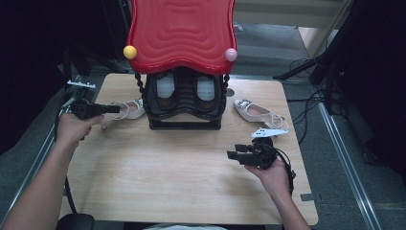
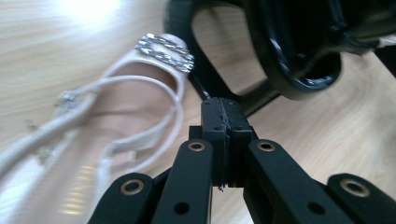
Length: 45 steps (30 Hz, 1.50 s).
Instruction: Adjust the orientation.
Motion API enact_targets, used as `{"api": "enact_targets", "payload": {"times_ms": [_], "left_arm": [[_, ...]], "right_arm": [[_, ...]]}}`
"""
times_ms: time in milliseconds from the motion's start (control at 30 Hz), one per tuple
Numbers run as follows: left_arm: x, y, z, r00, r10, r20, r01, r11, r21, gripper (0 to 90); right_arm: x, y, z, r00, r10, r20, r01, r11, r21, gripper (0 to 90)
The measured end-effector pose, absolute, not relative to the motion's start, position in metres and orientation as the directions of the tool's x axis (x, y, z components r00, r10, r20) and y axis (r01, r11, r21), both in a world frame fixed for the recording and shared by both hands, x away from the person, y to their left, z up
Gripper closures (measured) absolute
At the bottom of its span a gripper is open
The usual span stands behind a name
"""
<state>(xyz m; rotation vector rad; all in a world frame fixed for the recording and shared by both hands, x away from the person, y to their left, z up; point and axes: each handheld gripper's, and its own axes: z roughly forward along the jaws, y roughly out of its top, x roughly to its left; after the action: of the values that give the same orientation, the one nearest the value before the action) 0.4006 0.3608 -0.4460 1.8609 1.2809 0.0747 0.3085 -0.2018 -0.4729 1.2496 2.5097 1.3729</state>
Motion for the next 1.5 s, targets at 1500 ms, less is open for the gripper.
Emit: {"api": "enact_targets", "payload": {"times_ms": [1500], "left_arm": [[0.420,0.370,-0.494,0.363,0.810,-0.461,0.833,-0.060,0.550,90.0]], "right_arm": [[0.308,-0.192,-0.479,-0.693,0.648,0.316,0.635,0.340,0.694,49.5]]}}
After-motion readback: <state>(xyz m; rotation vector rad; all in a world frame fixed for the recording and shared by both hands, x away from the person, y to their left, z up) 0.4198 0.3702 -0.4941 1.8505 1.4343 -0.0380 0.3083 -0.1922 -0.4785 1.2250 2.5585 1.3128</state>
